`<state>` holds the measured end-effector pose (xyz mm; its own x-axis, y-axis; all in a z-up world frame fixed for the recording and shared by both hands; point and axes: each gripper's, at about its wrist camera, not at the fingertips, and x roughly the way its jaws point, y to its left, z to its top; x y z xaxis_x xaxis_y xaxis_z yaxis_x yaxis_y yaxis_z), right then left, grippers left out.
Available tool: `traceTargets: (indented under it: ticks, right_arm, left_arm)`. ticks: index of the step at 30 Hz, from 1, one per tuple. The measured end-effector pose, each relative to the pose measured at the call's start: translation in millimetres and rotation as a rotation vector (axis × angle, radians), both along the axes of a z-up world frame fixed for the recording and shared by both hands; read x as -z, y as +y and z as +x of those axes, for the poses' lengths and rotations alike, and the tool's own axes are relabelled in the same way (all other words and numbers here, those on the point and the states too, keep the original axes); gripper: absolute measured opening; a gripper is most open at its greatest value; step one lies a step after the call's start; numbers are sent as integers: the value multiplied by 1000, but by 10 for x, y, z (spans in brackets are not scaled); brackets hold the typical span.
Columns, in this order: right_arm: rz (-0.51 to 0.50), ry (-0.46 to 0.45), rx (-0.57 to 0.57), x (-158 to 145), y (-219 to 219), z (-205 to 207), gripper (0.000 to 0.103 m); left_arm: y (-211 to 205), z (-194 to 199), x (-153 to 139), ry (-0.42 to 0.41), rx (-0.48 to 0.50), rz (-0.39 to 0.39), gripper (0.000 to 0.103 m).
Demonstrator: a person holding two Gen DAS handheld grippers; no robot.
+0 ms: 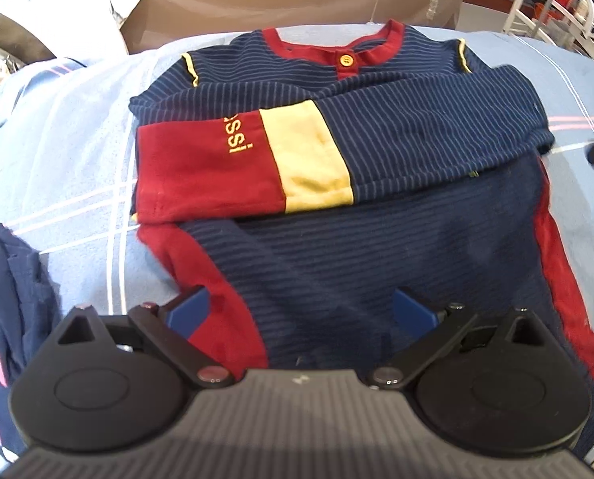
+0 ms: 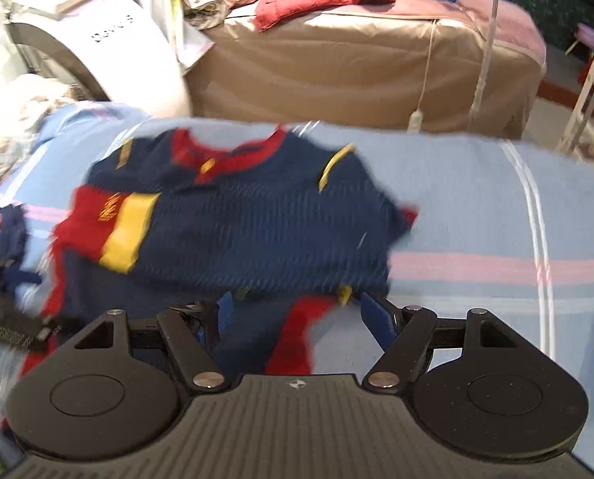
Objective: Fold small clothes
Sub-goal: 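Move both grippers to the romper's leg hems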
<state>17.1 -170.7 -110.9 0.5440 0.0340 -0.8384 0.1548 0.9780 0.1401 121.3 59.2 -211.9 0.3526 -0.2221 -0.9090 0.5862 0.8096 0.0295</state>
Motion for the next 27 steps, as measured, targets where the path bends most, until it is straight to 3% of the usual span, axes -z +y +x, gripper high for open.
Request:
traceTargets:
  ticks: [5, 9, 14, 16, 18, 21, 23, 27]
  right_arm:
    - [9, 22, -52, -131, 140, -510, 103]
    - [90, 59, -24, -212, 60, -861, 103]
    - [182, 190, -69, -249, -132, -1284, 103]
    - [134, 232, -89, -273, -179, -1437, 103]
    - [96, 251, -83, -265, -202, -1519, 103]
    - [128, 256, -48, -139, -185, -1524, 103]
    - [183, 256, -37, -22, -102, -1487, 103]
    - [194, 278, -82, 216, 162, -1491, 103]
  left_arm:
    - [496, -267, -51, 20, -38, -37, 103]
    - [992, -462, 4, 66, -134, -44, 102]
    - [1544, -767, -16, 52, -220, -78, 102]
    - [1686, -891, -36, 44, -211, -101, 95]
    - [1766, -979, -21, 40, -205, -108, 72]
    - [1849, -962, 99, 140, -222, -144, 55]
    - [1839, -955, 149, 178, -236, -179, 54]
    - [1742, -1059, 274, 182, -180, -141, 55]
